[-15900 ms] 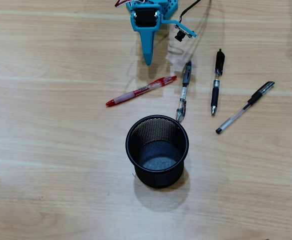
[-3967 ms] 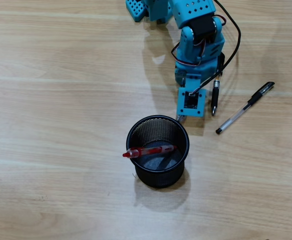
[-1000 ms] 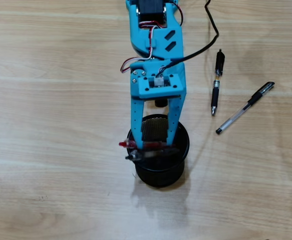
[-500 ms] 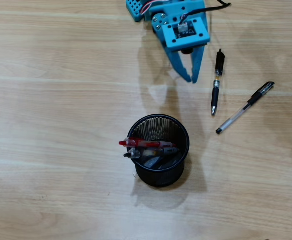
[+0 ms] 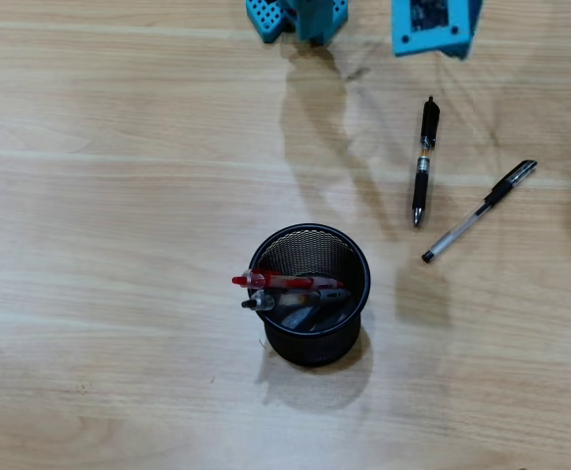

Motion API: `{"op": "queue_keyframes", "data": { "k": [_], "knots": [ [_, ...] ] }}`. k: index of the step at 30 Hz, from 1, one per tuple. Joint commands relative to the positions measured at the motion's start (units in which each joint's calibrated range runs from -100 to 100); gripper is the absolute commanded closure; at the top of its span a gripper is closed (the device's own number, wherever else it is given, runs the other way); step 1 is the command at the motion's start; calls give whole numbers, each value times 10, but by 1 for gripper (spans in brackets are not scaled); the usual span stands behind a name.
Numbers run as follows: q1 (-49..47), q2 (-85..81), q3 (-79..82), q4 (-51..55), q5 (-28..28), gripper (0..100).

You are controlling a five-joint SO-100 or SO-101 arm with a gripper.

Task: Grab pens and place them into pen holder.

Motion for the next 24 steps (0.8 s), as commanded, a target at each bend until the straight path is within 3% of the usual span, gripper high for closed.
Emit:
{"op": "queue_keyframes", "data": {
  "k": [1,24],
  "knots": [
    [-16,59,-74,15,-9,98],
    [-6,144,43,15,12,98]
  ]
}}
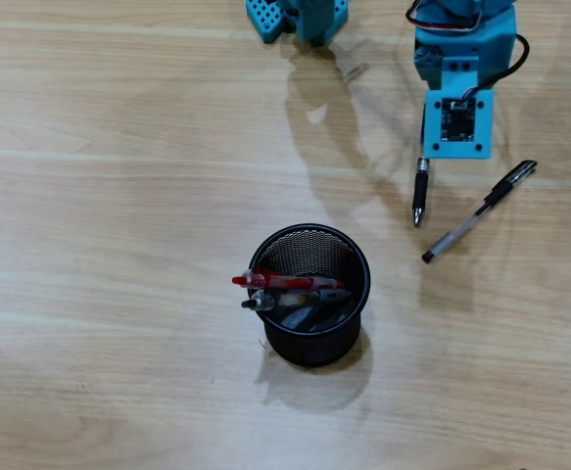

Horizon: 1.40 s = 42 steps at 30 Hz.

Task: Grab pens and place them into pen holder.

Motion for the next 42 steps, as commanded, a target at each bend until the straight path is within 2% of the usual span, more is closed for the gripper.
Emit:
{"op": "queue_keyframes", "data": {
  "k": [1,2,6,8,25,33,42],
  "knots": [
    [14,-4,6,12,2,97],
    [14,-4,7,12,0,96],
    [9,-4,7,12,-15,77],
    [8,-3,7,12,-15,73],
    [-20,131,0,-25,-21,73],
    [-45,190,13,-145,-51,73],
    [-43,197,37,-168,-51,73]
  ]
}}
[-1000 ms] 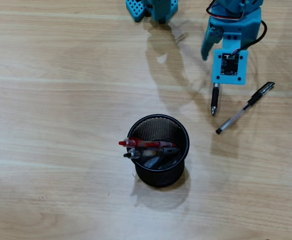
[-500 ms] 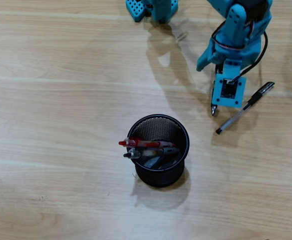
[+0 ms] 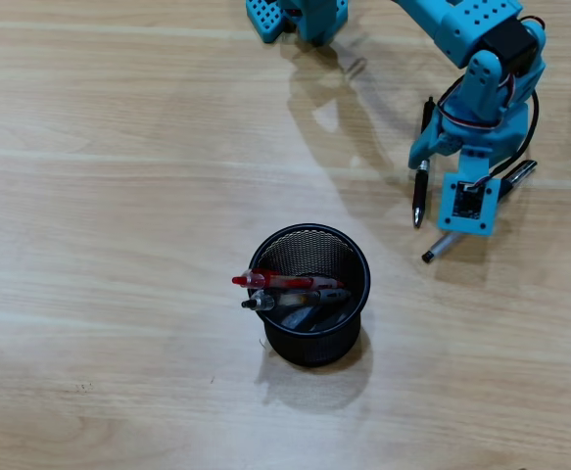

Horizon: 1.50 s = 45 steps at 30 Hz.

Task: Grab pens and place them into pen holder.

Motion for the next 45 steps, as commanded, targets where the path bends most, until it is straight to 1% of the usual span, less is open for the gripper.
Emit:
{"op": "queue_keyframes", "data": {
  "k": [1,8,16,19,21,22,28,33,38,45],
  "knots": [
    [4,-15,26,-25,-4,73],
    [13,-24,124,-140,2,73],
    [18,-96,268,-229,-3,73],
    [21,-127,311,-233,-4,82],
    [28,-141,327,-231,-4,91],
    [28,-144,330,-230,-4,93],
    [28,-153,333,-224,-4,98],
    [40,-196,332,-222,7,98],
    [88,-286,330,-222,63,98],
    [207,-447,321,-232,163,98]
  ]
}}
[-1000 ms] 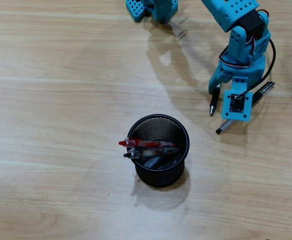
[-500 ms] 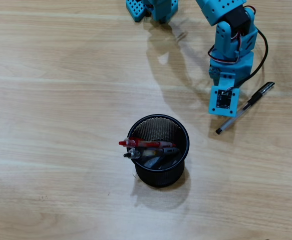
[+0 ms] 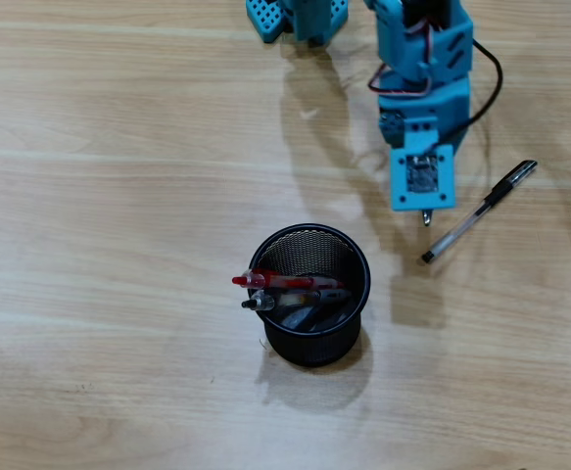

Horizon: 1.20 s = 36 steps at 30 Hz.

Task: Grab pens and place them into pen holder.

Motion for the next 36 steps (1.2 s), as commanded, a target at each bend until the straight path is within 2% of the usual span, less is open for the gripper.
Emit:
{"op": "queue_keyframes", "data": {
  "k": [1,2,3,8,13,16,24,36],
  "knots": [
    [80,-126,-31,-8,60,98],
    [97,-144,-46,-8,73,98],
    [143,-186,-103,-8,110,98],
    [190,-198,-221,-12,160,98],
    [211,-183,-256,-138,198,98],
    [216,-140,-255,-265,199,98],
    [207,-52,-232,-424,199,98],
    [206,-34,61,-729,174,98]
  ]
}}
